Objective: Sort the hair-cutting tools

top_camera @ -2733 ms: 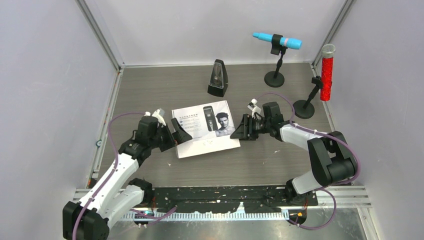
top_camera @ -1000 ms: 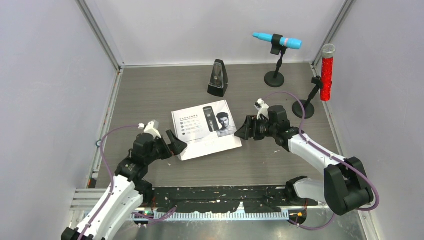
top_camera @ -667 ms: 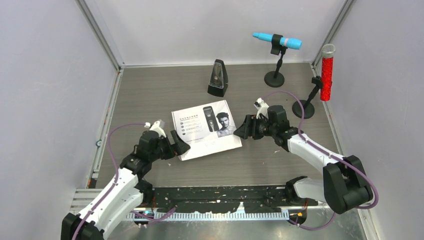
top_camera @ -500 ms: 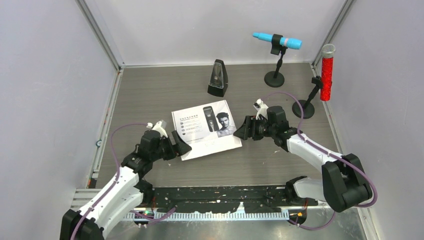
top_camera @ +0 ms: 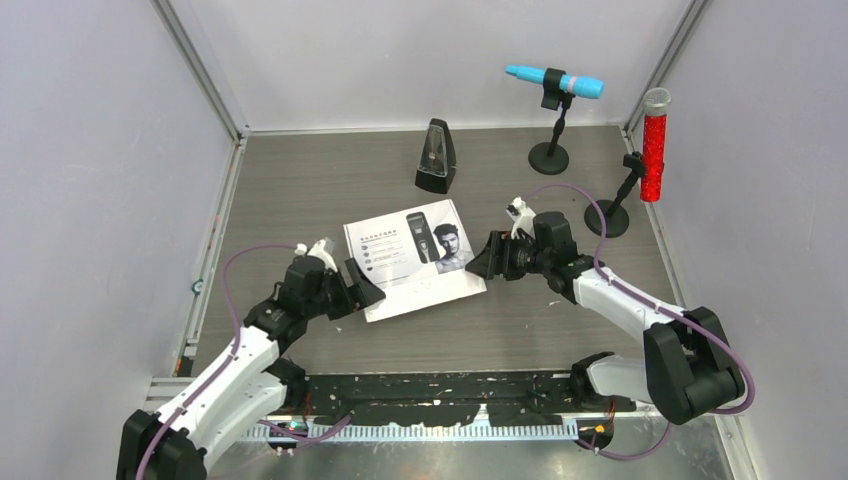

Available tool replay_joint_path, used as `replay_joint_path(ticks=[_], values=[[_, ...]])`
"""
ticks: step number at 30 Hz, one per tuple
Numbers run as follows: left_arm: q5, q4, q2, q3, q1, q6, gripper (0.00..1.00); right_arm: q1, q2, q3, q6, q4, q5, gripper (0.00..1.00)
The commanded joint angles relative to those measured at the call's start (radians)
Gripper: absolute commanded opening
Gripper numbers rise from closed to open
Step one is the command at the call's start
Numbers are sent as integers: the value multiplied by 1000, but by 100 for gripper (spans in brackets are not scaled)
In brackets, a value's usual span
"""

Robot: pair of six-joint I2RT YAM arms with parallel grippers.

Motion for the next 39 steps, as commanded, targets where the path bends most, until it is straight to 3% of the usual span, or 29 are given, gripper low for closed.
replay_joint_path(ticks=[1,25,39], values=[[44,31,32,41,-6,-52,78,6,-4,8,4,36,-23,68],[100,47,41,83,-45,-157,77,29,10,10,41,69,-37,65],[-43,-181,-80,108,-56,-109,80,30,16,12,35,64,-29,65]])
